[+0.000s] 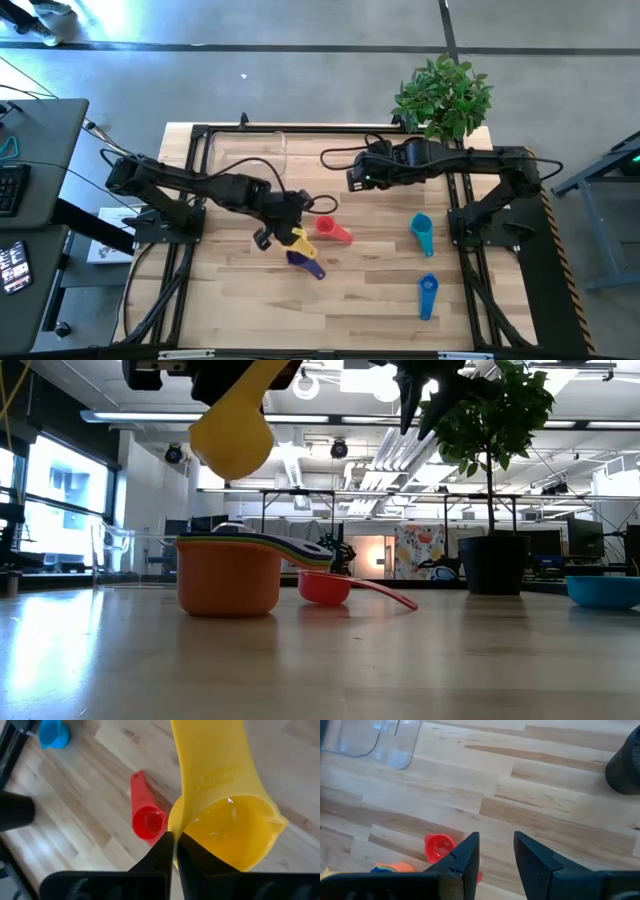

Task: Nest measuring cups in basket
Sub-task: Stack the yellow measuring cup on top of the violet measuring cup

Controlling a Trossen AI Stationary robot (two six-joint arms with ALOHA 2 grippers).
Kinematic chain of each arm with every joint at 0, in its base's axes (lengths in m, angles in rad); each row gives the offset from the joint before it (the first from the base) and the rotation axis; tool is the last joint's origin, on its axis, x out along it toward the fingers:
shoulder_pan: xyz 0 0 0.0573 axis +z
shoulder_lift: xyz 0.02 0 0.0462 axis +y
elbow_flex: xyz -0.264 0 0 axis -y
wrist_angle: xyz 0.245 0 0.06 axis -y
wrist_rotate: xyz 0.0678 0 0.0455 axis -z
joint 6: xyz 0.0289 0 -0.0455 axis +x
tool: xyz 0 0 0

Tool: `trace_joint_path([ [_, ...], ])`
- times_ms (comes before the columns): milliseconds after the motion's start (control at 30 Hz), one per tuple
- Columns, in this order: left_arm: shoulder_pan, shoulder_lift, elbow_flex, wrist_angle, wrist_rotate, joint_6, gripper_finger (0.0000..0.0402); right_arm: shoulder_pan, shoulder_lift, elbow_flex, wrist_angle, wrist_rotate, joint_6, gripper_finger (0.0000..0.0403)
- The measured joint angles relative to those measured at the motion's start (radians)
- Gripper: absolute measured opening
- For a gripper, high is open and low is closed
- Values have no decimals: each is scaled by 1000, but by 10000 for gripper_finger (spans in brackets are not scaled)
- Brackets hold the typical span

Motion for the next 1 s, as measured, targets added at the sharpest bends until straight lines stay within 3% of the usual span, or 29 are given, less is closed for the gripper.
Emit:
trace_joint_path([
  [200,-16,35,-1,13,7,-57,7,0,2,0,0,0,18,114],
  [1000,-42,192,-2,16,9,-45,4,0,25,0,-11,-2,47,114],
])
